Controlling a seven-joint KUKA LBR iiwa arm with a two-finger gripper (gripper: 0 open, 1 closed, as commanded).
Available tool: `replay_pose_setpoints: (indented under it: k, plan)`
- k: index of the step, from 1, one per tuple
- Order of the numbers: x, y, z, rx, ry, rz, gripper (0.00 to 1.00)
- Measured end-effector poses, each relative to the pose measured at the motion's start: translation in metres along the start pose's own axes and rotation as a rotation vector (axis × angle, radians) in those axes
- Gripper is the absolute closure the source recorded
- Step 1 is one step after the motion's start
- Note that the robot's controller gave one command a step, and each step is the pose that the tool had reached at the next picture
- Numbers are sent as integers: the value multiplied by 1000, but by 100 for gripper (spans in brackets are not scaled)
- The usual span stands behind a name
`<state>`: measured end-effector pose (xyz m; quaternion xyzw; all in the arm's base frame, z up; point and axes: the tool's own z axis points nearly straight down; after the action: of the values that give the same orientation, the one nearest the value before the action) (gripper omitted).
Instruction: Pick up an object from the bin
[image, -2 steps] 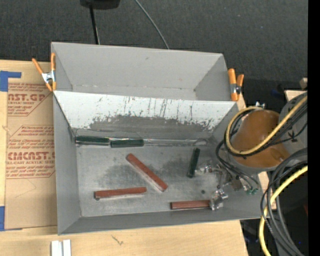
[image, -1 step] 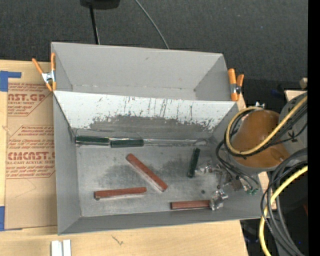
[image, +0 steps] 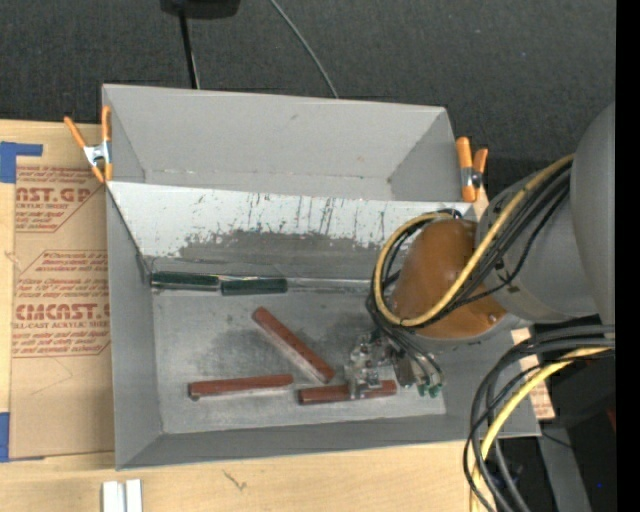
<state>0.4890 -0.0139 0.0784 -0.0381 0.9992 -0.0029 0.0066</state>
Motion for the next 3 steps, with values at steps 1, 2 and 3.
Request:
replay_pose_setpoints:
  k: [1, 2, 3]
  plan:
    - [-4, 2, 2, -1, -22, 0, 0]
    - [-4, 2, 2, -1, -22, 0, 0]
    - [-52, 95, 3, -3, 0, 280, 100]
